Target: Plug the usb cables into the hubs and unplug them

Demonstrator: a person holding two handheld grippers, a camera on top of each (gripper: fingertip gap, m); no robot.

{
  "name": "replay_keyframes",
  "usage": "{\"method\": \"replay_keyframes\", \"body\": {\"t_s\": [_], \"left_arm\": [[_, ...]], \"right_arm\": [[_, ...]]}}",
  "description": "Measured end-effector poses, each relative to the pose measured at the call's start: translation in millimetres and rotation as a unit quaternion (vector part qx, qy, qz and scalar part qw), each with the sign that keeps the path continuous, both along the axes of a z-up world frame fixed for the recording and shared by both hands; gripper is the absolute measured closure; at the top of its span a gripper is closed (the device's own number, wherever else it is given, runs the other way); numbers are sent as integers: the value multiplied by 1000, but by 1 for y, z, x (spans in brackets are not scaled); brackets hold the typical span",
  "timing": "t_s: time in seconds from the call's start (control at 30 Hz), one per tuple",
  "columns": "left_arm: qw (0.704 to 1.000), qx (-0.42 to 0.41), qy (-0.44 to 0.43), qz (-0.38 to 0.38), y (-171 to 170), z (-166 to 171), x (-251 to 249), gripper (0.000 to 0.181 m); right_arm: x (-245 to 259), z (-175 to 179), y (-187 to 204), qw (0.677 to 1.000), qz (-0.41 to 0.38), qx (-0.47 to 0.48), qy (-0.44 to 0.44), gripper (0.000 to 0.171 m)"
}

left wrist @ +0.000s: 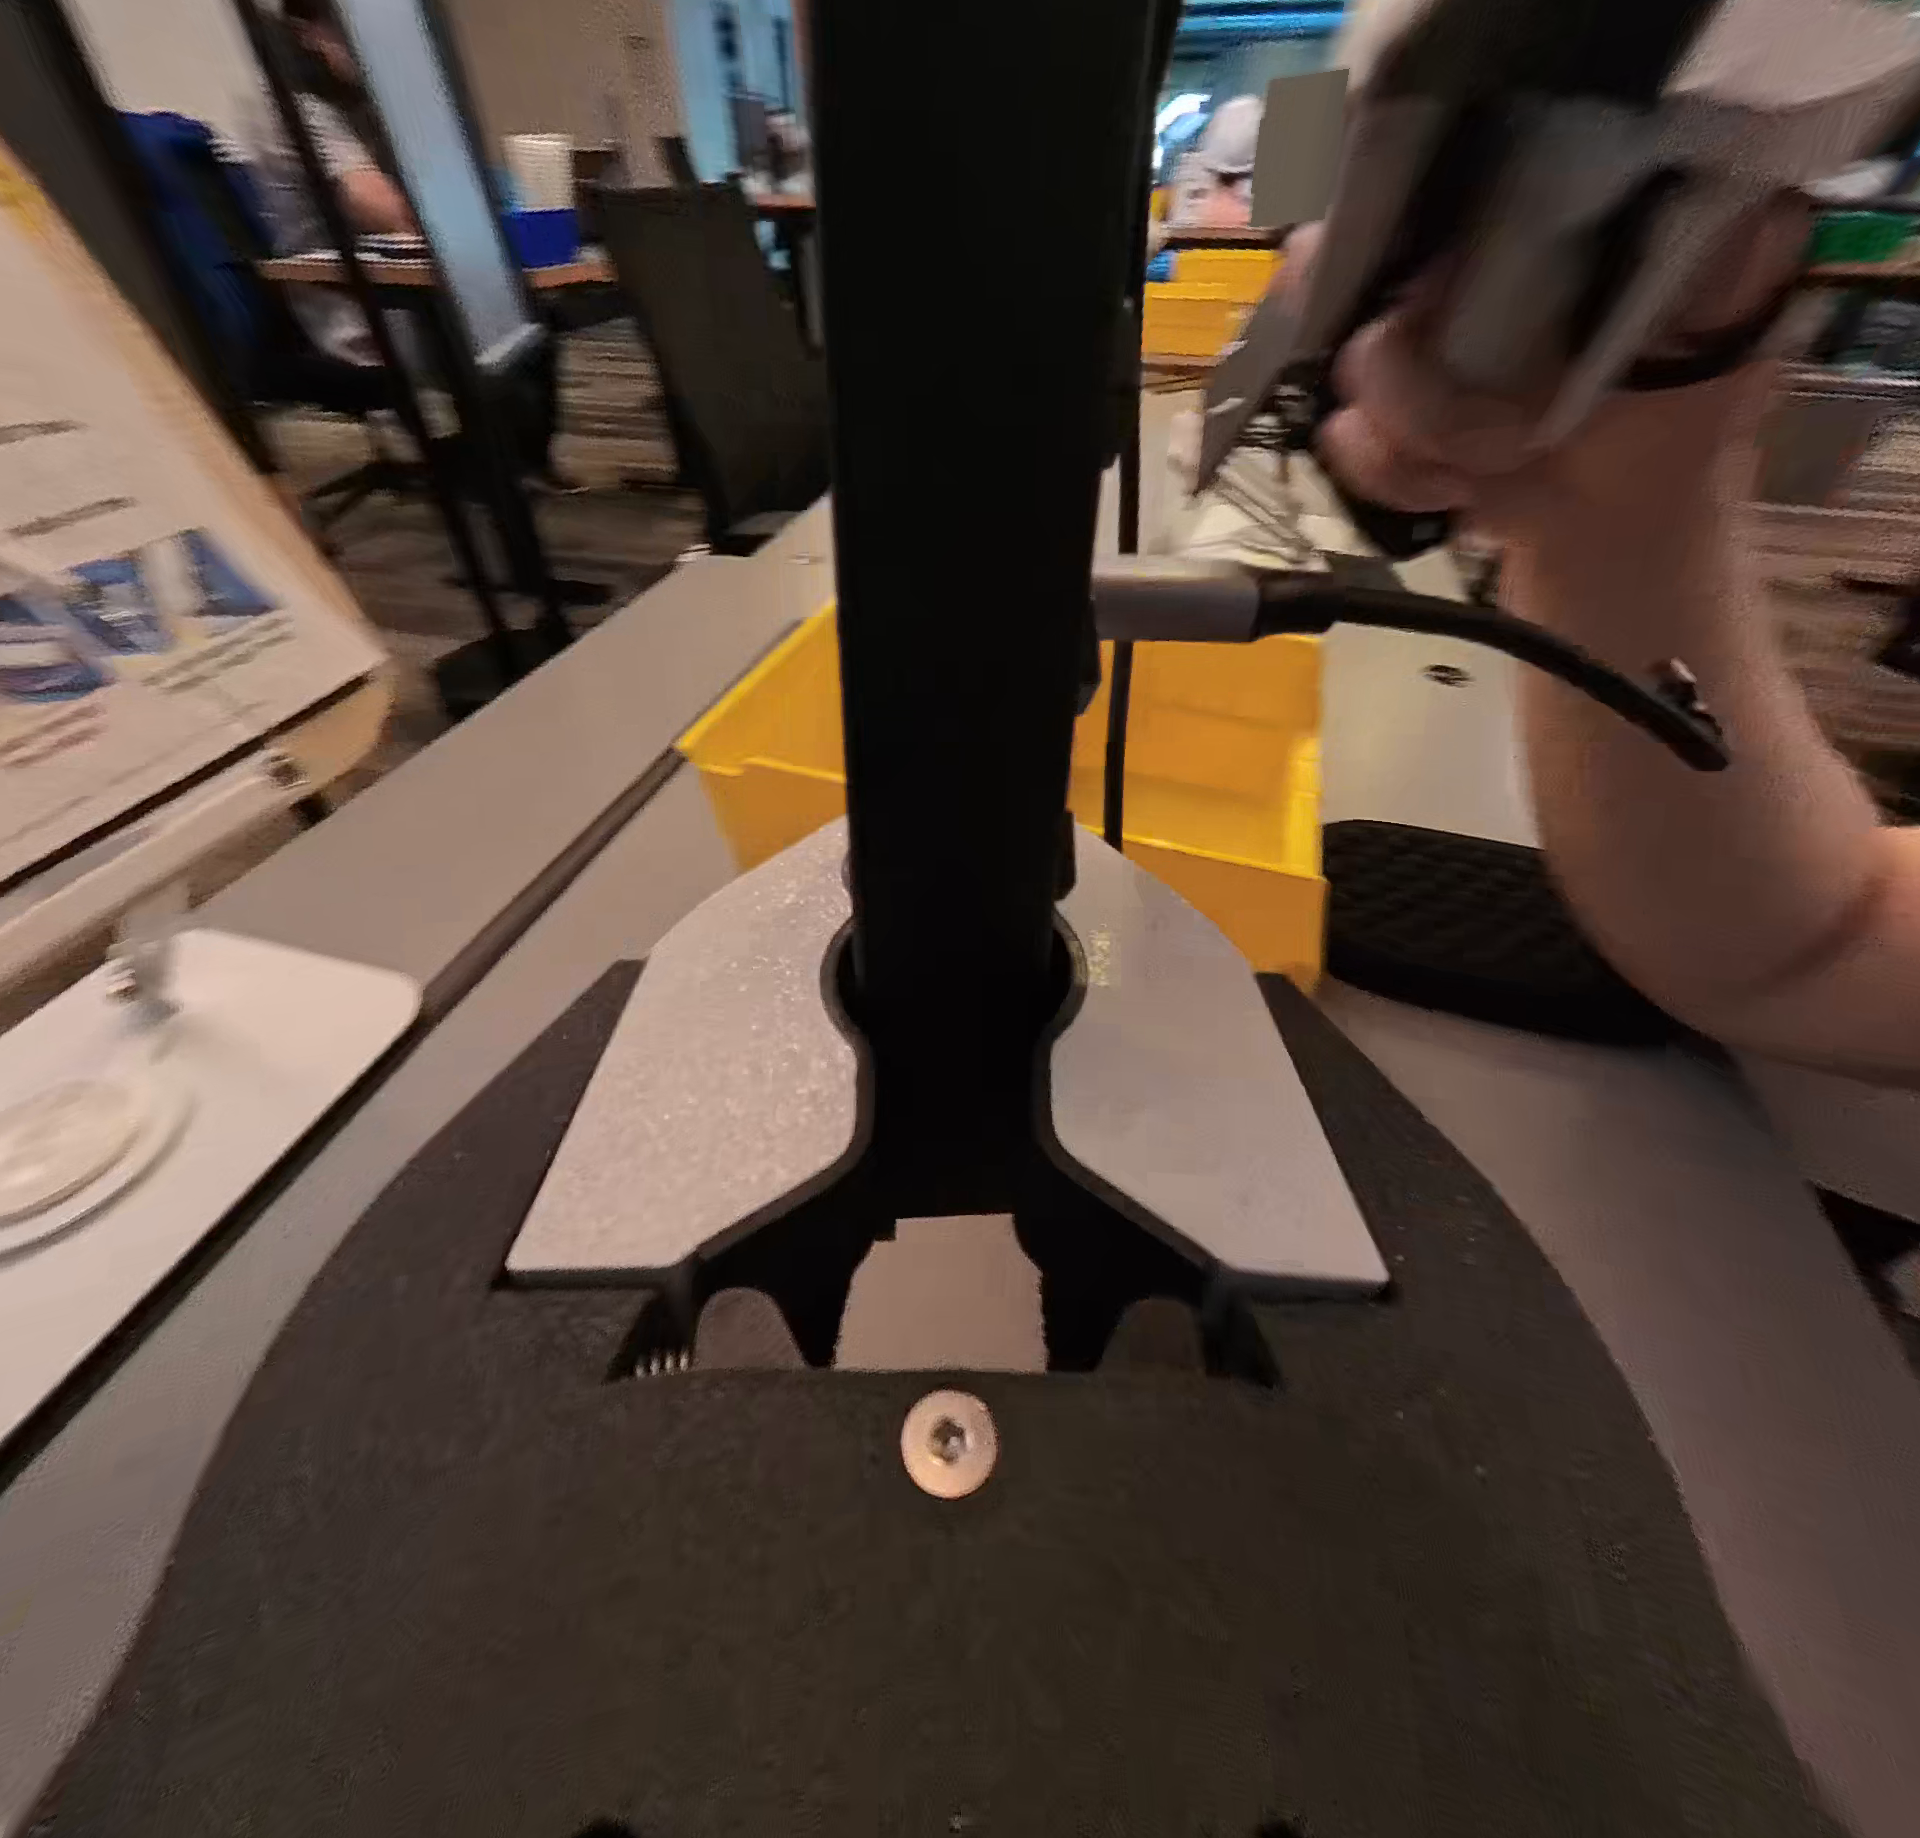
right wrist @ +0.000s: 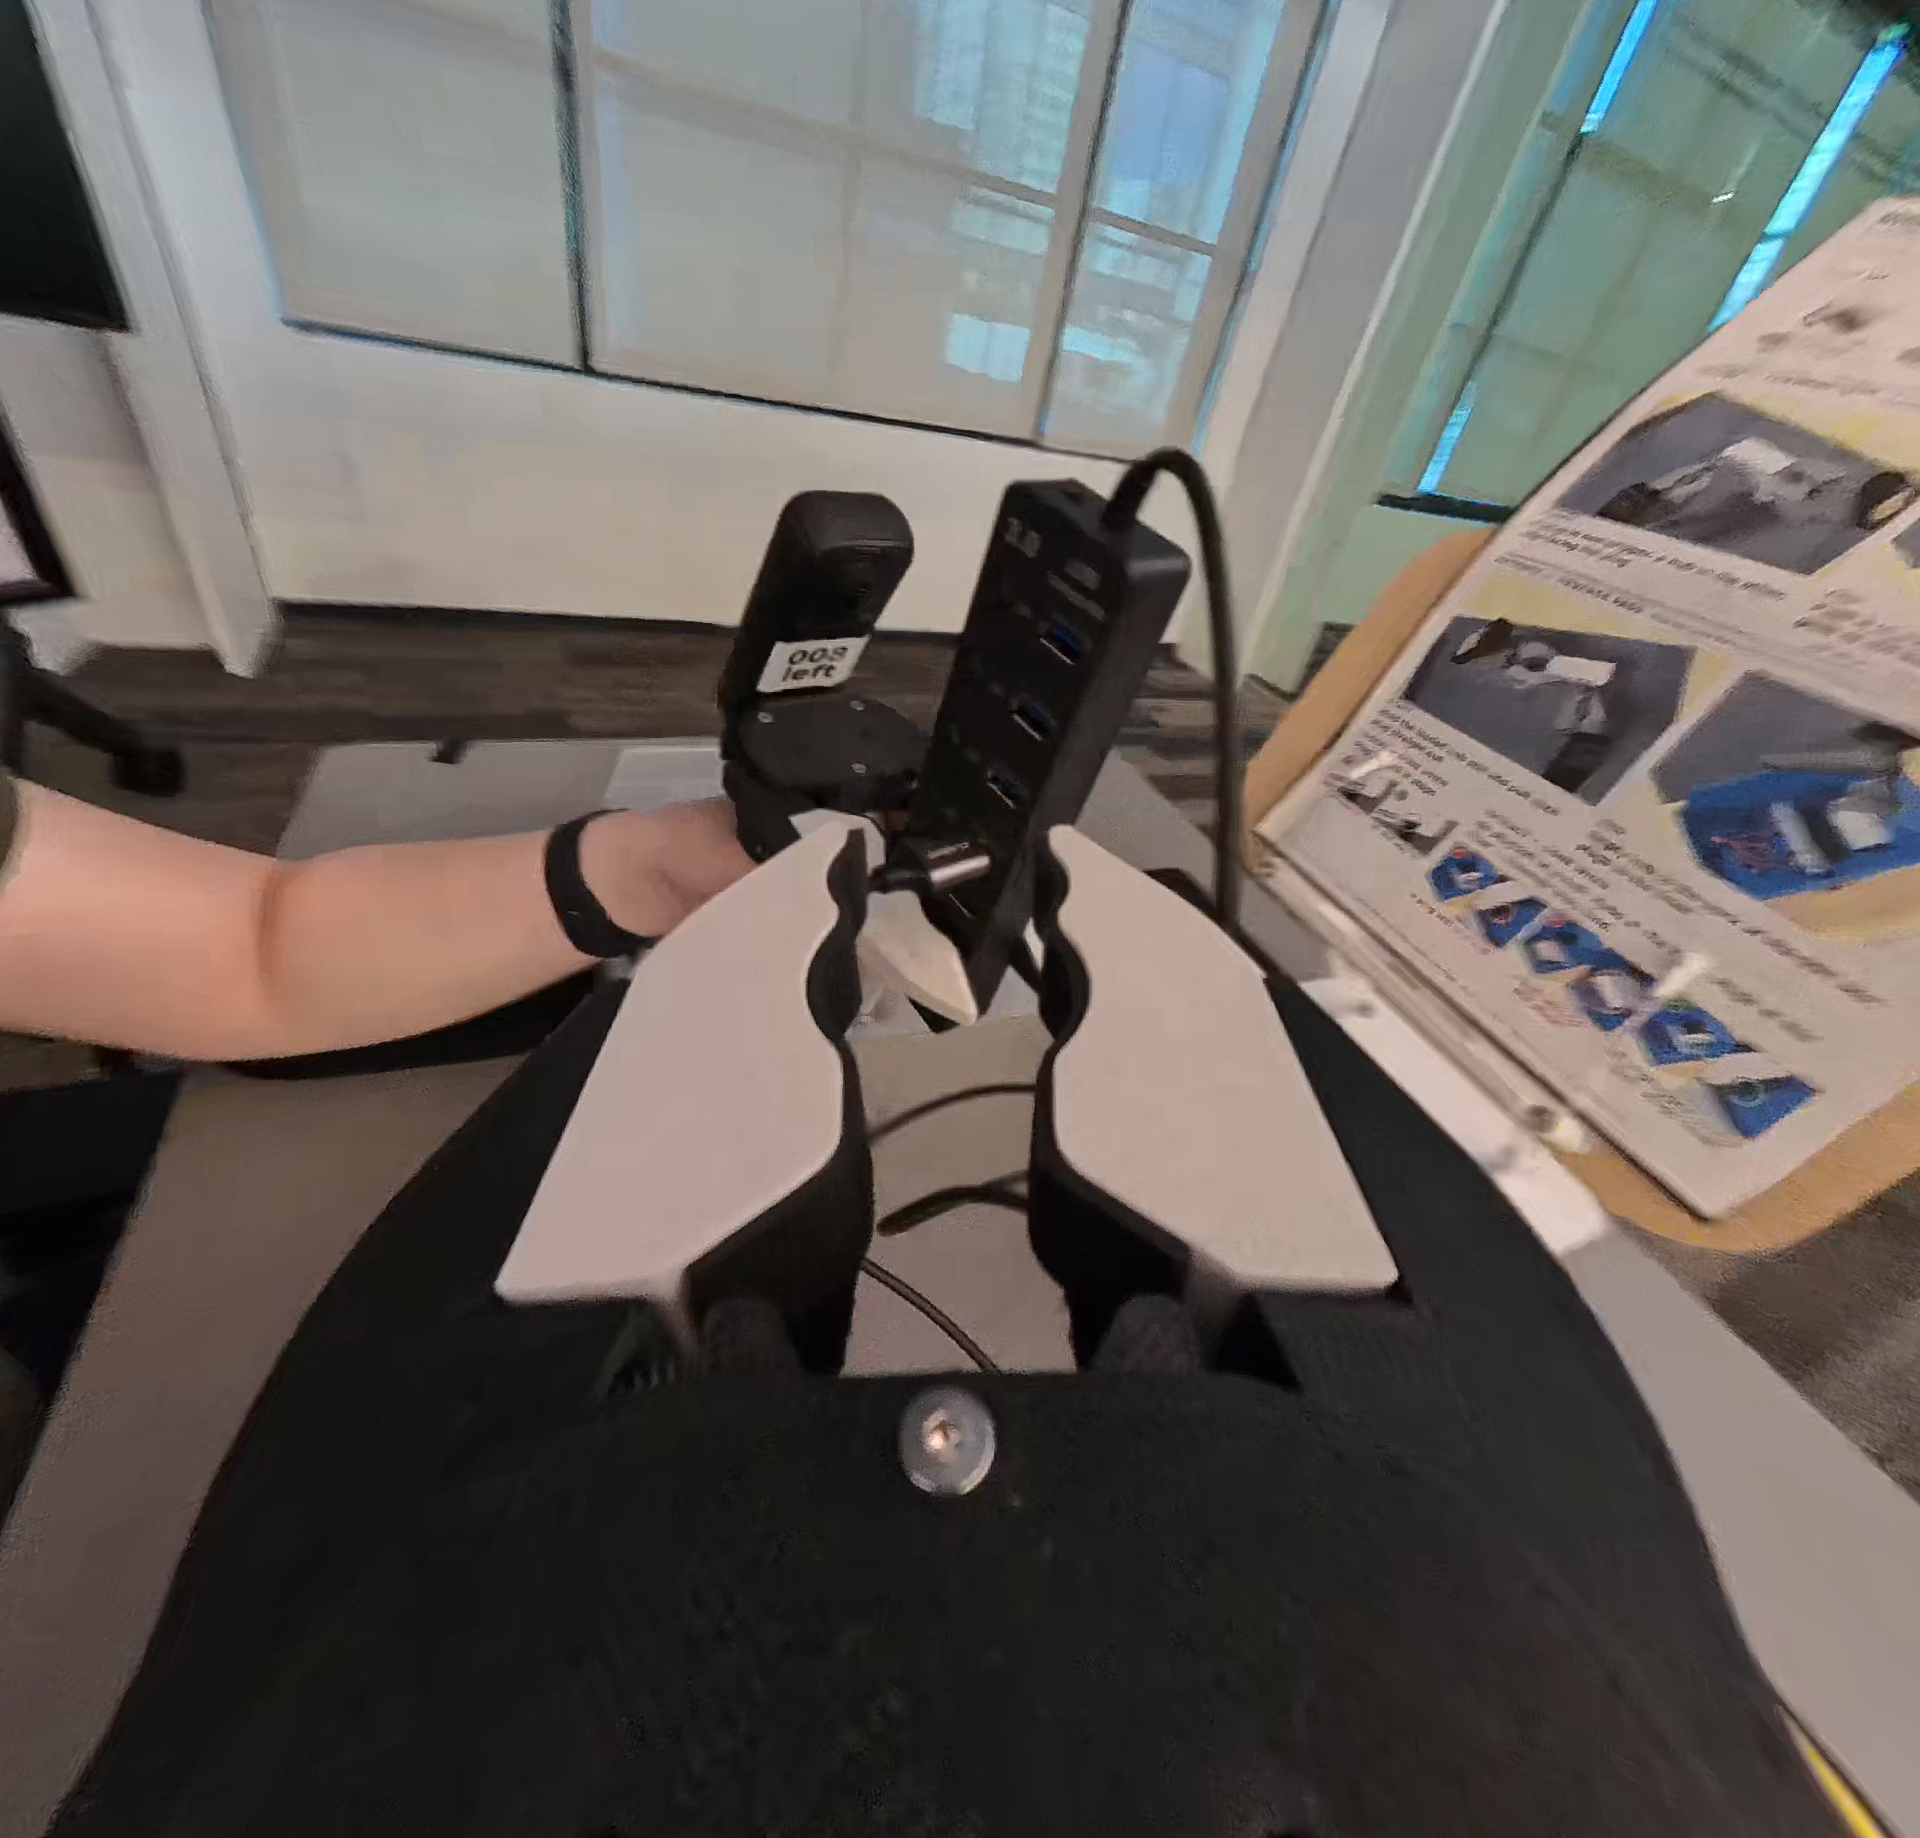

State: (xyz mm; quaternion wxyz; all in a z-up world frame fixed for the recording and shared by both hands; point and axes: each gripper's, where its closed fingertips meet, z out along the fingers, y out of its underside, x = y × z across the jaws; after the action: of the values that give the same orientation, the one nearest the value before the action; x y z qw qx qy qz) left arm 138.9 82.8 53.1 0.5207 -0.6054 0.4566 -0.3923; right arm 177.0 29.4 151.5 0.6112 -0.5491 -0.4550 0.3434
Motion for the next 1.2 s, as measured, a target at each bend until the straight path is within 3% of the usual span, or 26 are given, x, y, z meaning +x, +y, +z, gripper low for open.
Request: {"method": "replay_keyframes", "body": {"t_s": [0.13, 0.3, 0.57, 0.8, 1.0, 1.17, 1.2], "left_arm": [[999, -21, -7, -47, -21, -1, 18, 156], [998, -20, 3, -65, -30, -8, 31, 155], [992, -24, 23, -125, -50, -18, 42, 155], [993, -40, 12, -114, -41, -12, 32, 153], [993, -47, 80, -69, -29, -23, 16, 146], [980, -109, 135, -94, -37, -37, -4, 141], [977, -111, 149, -104, -41, -41, -4, 147]], "right_arm": [[-7, -5, -1, 991, 100, -73, 55, 140], [-9, -17, 32, 999, -14, -34, 25, 134], [-28, -35, 14, 992, 90, -87, 9, 141], [-29, -40, 17, 991, 74, -110, -7, 142], [-27, -50, 27, 993, 37, -105, -44, 142], [-10, -38, 29, 994, 32, -106, -21, 143], [-5, -34, 29, 994, 29, -103, -15, 143]]}}
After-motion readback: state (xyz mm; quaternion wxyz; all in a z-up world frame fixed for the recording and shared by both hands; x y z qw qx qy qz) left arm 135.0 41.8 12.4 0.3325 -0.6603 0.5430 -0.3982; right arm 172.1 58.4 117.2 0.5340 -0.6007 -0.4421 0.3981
